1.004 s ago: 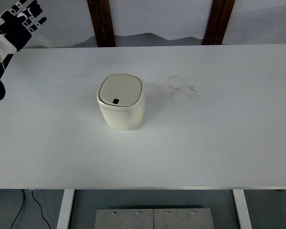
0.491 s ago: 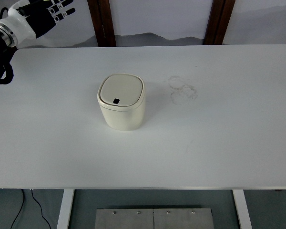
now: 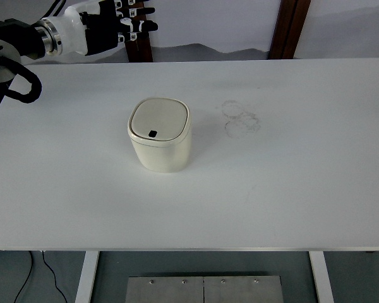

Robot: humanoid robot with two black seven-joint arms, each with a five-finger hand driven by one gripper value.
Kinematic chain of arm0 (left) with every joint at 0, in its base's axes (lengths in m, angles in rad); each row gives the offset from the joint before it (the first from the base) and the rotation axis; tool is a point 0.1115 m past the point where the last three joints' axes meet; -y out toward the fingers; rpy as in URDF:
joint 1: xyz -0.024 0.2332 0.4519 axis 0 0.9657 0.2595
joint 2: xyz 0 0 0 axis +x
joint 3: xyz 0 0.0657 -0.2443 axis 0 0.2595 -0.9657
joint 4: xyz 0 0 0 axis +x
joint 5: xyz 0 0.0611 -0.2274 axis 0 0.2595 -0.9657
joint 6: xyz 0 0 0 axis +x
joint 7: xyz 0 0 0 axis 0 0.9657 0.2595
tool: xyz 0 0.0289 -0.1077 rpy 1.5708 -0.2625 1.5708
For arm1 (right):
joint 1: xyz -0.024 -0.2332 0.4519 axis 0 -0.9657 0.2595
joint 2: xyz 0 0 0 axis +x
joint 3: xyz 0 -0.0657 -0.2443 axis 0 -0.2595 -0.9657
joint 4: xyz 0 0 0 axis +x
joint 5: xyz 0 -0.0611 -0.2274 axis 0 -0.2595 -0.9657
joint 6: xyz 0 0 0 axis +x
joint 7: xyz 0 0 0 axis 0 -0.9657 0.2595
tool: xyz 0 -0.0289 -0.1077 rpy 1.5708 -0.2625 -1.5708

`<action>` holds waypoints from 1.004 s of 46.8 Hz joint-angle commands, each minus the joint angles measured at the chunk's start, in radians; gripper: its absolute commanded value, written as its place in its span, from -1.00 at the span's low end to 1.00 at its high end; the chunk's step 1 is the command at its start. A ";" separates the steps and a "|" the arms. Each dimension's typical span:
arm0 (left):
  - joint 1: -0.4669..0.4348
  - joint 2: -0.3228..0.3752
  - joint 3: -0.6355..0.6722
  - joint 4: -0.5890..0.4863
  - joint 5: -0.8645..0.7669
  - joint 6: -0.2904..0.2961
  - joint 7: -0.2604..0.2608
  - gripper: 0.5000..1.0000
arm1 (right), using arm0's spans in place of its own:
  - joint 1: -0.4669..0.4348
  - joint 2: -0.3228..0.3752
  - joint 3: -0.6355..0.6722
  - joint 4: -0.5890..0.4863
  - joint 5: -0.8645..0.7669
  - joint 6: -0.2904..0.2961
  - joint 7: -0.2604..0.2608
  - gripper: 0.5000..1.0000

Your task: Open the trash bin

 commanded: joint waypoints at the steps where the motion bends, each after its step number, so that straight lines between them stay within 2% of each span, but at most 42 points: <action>1: -0.033 -0.004 0.038 -0.010 0.028 -0.037 0.033 1.00 | 0.000 0.000 0.000 0.000 0.000 0.000 0.000 0.98; 9: -0.110 -0.003 0.136 -0.042 0.058 -0.106 0.116 1.00 | 0.000 0.000 0.000 0.000 0.000 0.000 0.000 0.98; 17: -0.173 -0.001 0.192 -0.042 0.061 -0.192 0.176 1.00 | 0.000 0.000 0.000 0.000 0.000 0.000 0.000 0.98; 28: -0.208 -0.009 0.200 -0.042 0.061 -0.273 0.326 1.00 | 0.002 0.000 0.000 0.000 0.000 0.000 0.000 0.98; 39: -0.208 -0.018 0.224 -0.042 0.077 -0.314 0.357 1.00 | 0.002 0.000 0.000 0.000 0.000 0.000 0.000 0.98; 47: -0.201 -0.035 0.259 -0.042 0.081 -0.320 0.392 1.00 | 0.002 0.000 0.000 0.000 0.000 0.000 0.000 0.98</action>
